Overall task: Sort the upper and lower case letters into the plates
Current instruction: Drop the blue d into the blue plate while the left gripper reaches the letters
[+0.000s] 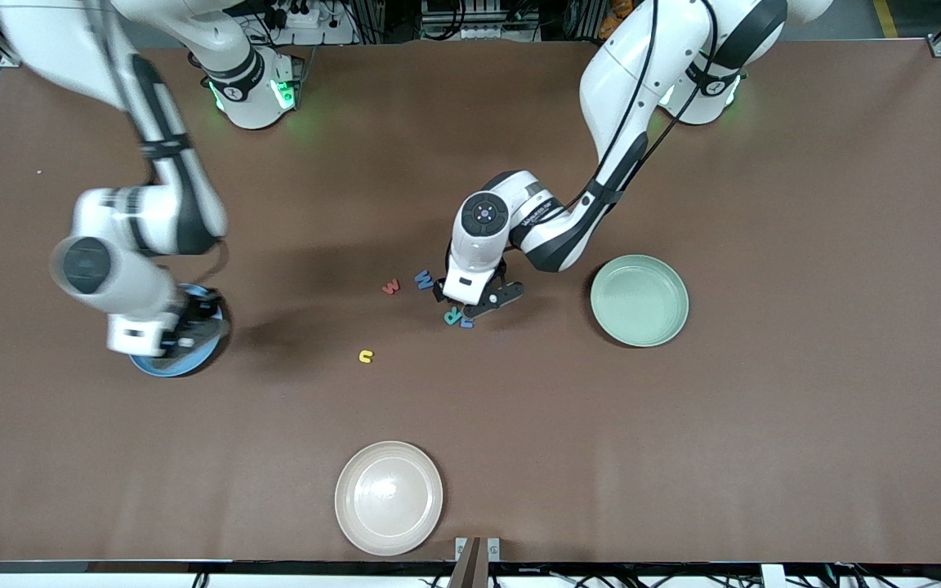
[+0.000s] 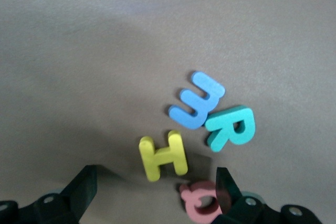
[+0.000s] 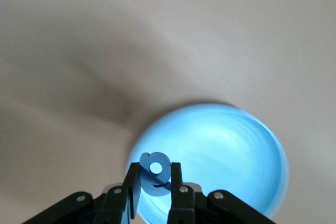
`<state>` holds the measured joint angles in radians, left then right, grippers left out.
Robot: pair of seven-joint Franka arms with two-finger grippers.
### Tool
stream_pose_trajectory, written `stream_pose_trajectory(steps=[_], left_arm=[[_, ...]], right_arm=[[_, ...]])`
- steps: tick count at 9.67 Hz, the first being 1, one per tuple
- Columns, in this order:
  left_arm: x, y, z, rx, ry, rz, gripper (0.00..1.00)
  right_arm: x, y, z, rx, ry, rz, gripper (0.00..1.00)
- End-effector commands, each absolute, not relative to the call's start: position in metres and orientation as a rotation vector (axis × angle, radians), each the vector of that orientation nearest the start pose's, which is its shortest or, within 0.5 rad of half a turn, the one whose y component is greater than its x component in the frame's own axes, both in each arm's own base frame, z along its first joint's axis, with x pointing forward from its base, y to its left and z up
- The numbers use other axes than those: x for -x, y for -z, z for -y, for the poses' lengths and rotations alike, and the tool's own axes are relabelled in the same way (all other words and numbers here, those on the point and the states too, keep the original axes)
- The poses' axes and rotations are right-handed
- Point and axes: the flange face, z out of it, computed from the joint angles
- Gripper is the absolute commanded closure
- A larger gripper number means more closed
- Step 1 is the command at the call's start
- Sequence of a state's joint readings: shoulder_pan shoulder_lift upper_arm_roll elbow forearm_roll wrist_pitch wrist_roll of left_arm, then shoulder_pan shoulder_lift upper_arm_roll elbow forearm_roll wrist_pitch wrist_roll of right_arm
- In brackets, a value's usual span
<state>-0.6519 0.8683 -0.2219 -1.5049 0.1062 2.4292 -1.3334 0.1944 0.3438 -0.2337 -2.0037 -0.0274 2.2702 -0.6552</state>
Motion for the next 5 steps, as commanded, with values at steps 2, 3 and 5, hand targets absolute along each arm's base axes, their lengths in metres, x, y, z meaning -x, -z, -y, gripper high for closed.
stream_pose_trajectory(steps=[2, 3, 5], left_arm=[[-0.49, -0.164, 0.535, 3.162, -0.029, 0.771, 0.13], [-0.491, -0.165, 0.534, 3.164, -0.026, 0.768, 0.16], [-0.505, -0.165, 0.521, 3.148, 0.013, 0.781, 0.17]], right_arm=[[-0.568, -0.271, 0.087, 3.012, -0.225, 0.998, 1.0], [-0.568, -0.266, 0.087, 3.012, -0.238, 0.986, 0.96], [-0.569, -0.262, 0.1, 3.017, -0.226, 0.905, 0.01]])
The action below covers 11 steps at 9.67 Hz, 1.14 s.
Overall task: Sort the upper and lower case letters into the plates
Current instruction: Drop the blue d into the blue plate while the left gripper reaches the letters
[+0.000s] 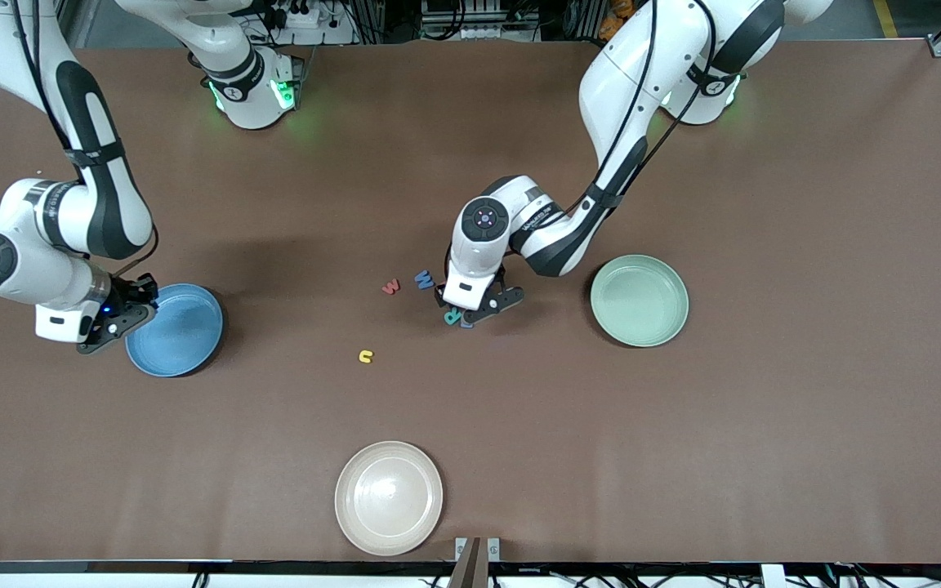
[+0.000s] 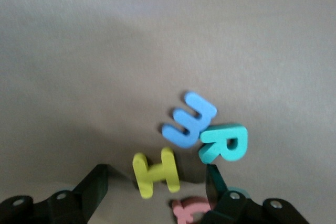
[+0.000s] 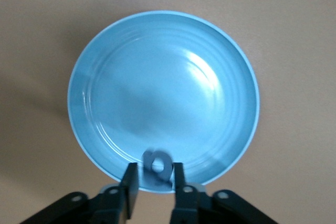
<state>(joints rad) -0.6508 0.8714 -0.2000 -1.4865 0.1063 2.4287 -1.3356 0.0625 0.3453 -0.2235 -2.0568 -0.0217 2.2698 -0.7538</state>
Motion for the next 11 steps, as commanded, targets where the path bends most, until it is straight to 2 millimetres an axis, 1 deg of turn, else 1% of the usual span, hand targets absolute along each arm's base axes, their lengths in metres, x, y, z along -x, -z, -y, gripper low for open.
stream_pose_trajectory(steps=[1, 4, 5, 6, 8, 9, 10, 11], left_arm=[[-0.505, -0.163, 0.52, 3.146, 0.013, 0.777, 0.17], [-0.502, -0.162, 0.523, 3.141, 0.005, 0.798, 0.17], [-0.5, -0.162, 0.525, 3.139, -0.005, 0.814, 0.17], [-0.497, -0.16, 0.526, 3.117, -0.01, 0.885, 0.17], [-0.491, -0.157, 0.531, 3.099, -0.017, 0.931, 0.17], [-0.491, -0.156, 0.531, 3.097, -0.022, 0.936, 0.17], [-0.49, -0.157, 0.531, 3.089, -0.023, 0.96, 0.17], [-0.486, -0.157, 0.535, 3.077, -0.026, 0.992, 0.17]], right_arm=[[-0.57, -0.26, 0.101, 3.005, -0.209, 0.86, 0.0], [-0.589, -0.266, 0.076, 2.986, -0.236, 0.91, 0.0], [-0.593, -0.265, 0.065, 2.988, -0.237, 0.916, 0.0], [-0.594, -0.265, 0.053, 2.997, -0.237, 0.898, 0.0], [-0.596, -0.265, 0.032, 3.009, -0.234, 0.864, 0.0], [-0.595, -0.265, 0.025, 3.025, -0.235, 0.783, 0.0], [-0.592, -0.263, 0.021, 3.033, -0.277, 0.713, 0.0], [-0.591, -0.262, 0.018, 3.033, -0.282, 0.709, 0.0]])
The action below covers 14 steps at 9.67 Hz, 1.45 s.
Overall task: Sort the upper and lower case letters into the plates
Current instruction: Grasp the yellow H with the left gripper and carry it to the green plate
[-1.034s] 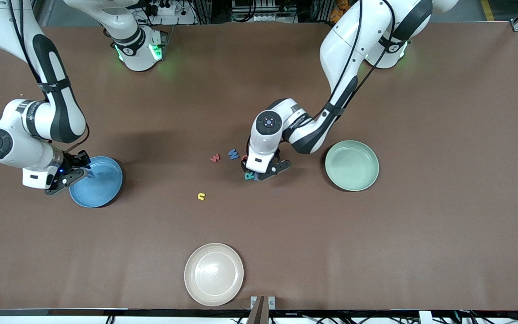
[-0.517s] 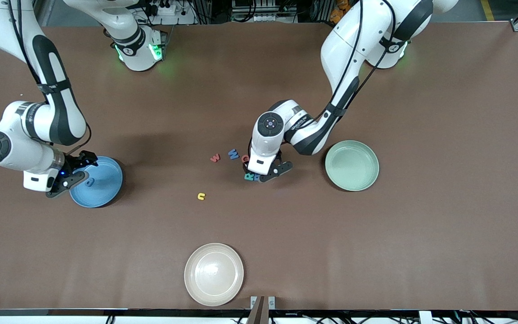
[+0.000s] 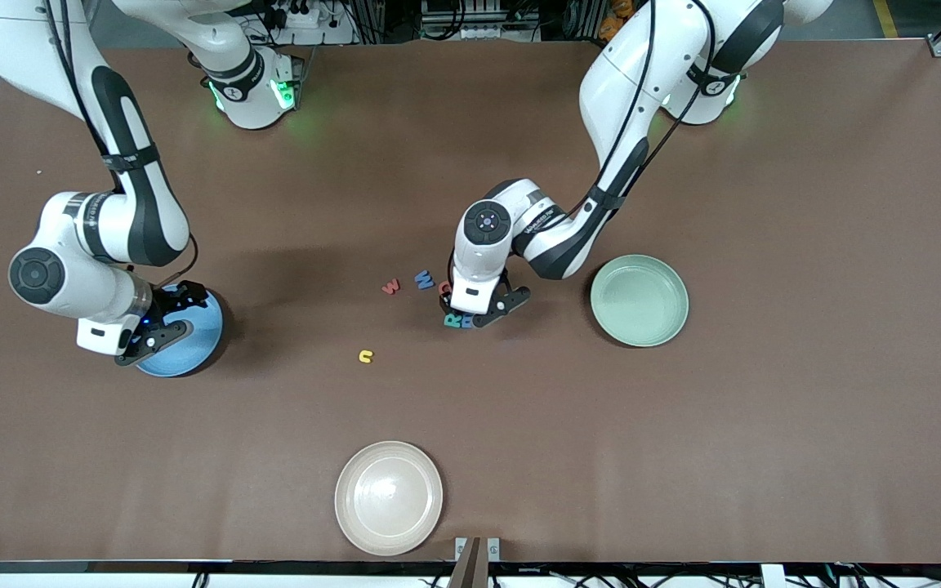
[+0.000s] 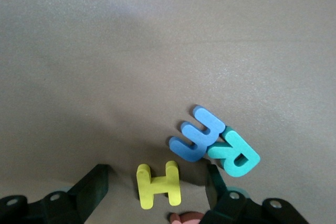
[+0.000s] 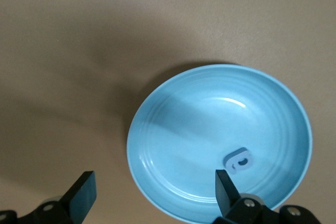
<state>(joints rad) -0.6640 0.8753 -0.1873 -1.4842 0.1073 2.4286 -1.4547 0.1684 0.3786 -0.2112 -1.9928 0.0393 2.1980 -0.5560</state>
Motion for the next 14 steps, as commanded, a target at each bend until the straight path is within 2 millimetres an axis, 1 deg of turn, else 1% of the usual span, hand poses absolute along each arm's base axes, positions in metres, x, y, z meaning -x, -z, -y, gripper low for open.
stream_pose_trajectory(steps=[1, 3, 4, 5, 6, 7, 8, 9, 11, 12, 13, 14], left_arm=[[-0.486, -0.157, 0.535, 3.072, -0.028, 0.999, 0.17], [-0.485, -0.156, 0.535, 3.05, -0.035, 1.05, 0.21], [-0.486, -0.157, 0.535, 3.051, -0.031, 1.049, 0.21], [-0.486, -0.157, 0.535, 3.051, -0.032, 1.051, 0.29], [-0.486, -0.157, 0.534, 3.05, -0.032, 1.054, 0.32], [-0.486, -0.157, 0.534, 3.05, -0.032, 1.054, 0.39], [-0.486, -0.157, 0.534, 3.051, -0.031, 1.047, 0.55], [-0.488, -0.16, 0.533, 3.054, -0.027, 1.04, 0.66], [-0.49, -0.16, 0.528, 3.038, -0.028, 0.998, 0.79], [-0.491, -0.161, 0.526, 3.034, -0.03, 0.991, 0.85], [-0.496, -0.168, 0.52, 3.029, -0.034, 0.95, 0.87], [-0.517, -0.18, 0.495, 3.011, -0.075, 0.896, 0.87]], right_arm=[[-0.592, -0.262, 0.018, 3.034, -0.28, 0.71, 0.0], [-0.591, -0.261, 0.017, 3.026, -0.279, 0.679, 0.0], [-0.59, -0.258, 0.016, 3.009, -0.279, 0.645, 0.0], [-0.588, -0.255, 0.015, 2.992, -0.298, 0.609, 0.0], [-0.589, -0.253, 0.014, 2.995, -0.3, 0.59, 0.0], [-0.588, -0.254, 0.006, 2.991, -0.308, 0.607, 0.0], [-0.588, -0.254, 0.005, 2.993, -0.308, 0.601, 0.0], [-0.588, -0.254, 0.004, 2.996, -0.309, 0.588, 0.0], [-0.588, -0.254, -0.001, 2.996, -0.317, 0.588, 0.0], [-0.588, -0.256, -0.007, 3.006, -0.319, 0.552, 0.0], [-0.586, -0.258, -0.018, 3.004, -0.346, 0.543, 0.0], [-0.587, -0.262, -0.03, 3.012, -0.363, 0.506, 0.0]])
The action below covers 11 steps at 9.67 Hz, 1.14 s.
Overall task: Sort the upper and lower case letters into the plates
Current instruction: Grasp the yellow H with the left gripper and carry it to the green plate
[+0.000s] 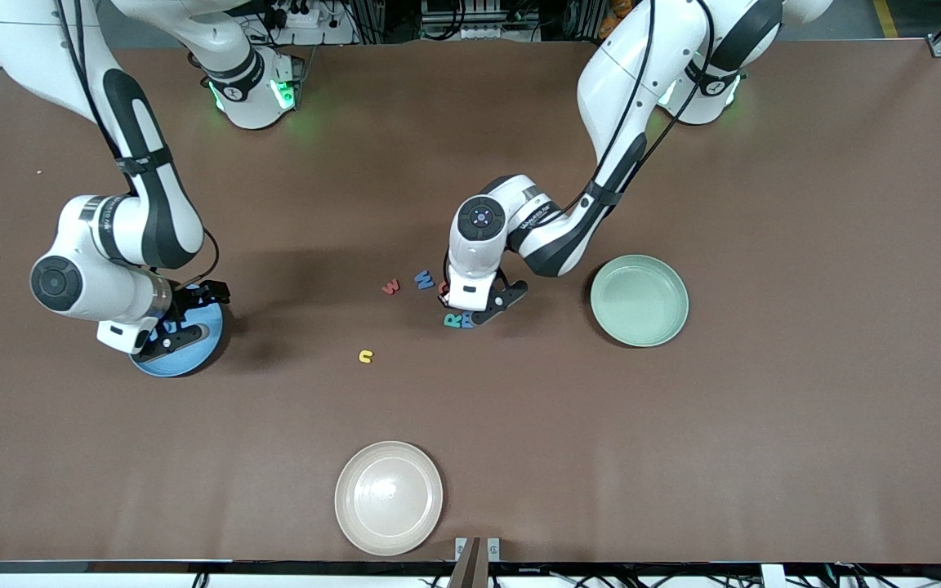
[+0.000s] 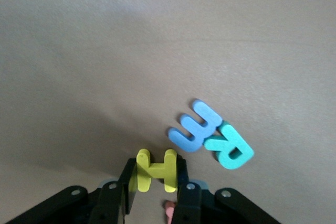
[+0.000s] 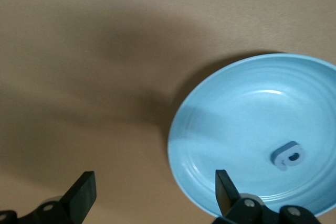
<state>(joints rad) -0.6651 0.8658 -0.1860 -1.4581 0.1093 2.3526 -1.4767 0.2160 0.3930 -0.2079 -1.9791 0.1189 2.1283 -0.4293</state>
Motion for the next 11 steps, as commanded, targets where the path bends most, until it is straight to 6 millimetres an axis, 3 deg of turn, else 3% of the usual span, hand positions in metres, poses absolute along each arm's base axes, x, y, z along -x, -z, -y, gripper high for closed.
stream_pose_trajectory(steps=[1, 2, 4, 6, 8, 10, 11], left_arm=[[-0.528, -0.196, 0.476, 2.987, -0.106, 0.83, 0.87], [-0.536, -0.21, 0.46, 2.97, -0.138, 0.746, 0.87], [-0.54, -0.219, 0.438, 2.954, -0.211, 0.56, 0.87], [-0.554, -0.231, 0.389, 2.936, -0.298, 0.346, 0.87], [-0.548, -0.234, 0.33, 2.918, -0.368, 0.175, 0.87], [-0.547, -0.23, 0.283, 2.942, -0.387, 0.043, 0.87], [-0.541, -0.223, 0.273, 2.955, -0.384, -0.008, 0.87]], right_arm=[[-0.586, -0.263, -0.037, 3.016, -0.37, 0.491, 0.0], [-0.586, -0.267, -0.046, 3.015, -0.371, 0.505, 0.0], [-0.585, -0.281, -0.078, 3.023, -0.372, 0.502, 0.0], [-0.581, -0.288, -0.123, 3.029, -0.364, 0.547, 0.0], [-0.572, -0.294, -0.205, 2.978, -0.266, 0.762, 0.0], [-0.559, -0.289, -0.254, 2.954, -0.19, 0.878, 0.0], [-0.553, -0.282, -0.273, 2.946, -0.16, 0.924, 0.0]])
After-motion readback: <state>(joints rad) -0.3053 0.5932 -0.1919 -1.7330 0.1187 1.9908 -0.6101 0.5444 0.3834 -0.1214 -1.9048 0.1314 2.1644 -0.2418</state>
